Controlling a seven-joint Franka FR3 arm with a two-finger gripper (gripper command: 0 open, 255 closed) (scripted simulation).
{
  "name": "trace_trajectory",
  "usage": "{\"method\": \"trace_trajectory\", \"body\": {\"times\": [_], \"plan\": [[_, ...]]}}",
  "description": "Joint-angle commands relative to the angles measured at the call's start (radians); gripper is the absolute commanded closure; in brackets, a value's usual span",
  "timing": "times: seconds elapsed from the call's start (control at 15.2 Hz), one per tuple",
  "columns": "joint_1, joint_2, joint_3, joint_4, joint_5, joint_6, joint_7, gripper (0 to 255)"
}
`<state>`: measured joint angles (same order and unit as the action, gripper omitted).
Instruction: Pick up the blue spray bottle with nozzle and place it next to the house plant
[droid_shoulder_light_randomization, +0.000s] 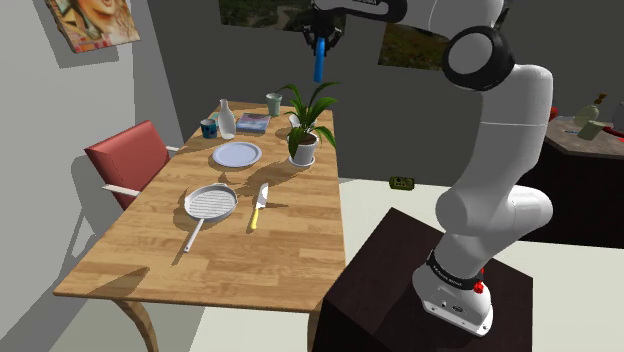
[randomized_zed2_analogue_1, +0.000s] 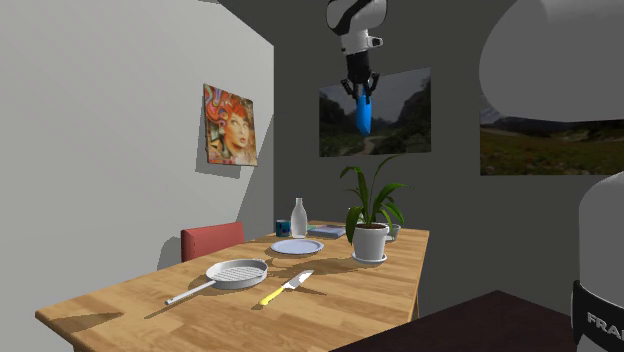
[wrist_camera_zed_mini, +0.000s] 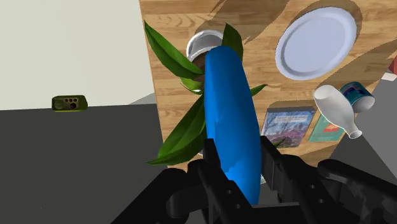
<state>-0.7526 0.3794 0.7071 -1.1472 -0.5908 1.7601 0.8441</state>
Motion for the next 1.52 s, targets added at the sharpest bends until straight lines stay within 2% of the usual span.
{"method": "trace_trajectory", "body": {"times": [0.0,0.66,1.45], "plan": [[-0.016,-0.006,-0.001,-0.036,0.004,0.032,0.003,255],[-0.072,-0.052,0.000,-0.233,0.021,0.182,0.048,255],[-0.100,-0.062,-0.012,-0.402,-0.002,0.334,0.108,255]]}}
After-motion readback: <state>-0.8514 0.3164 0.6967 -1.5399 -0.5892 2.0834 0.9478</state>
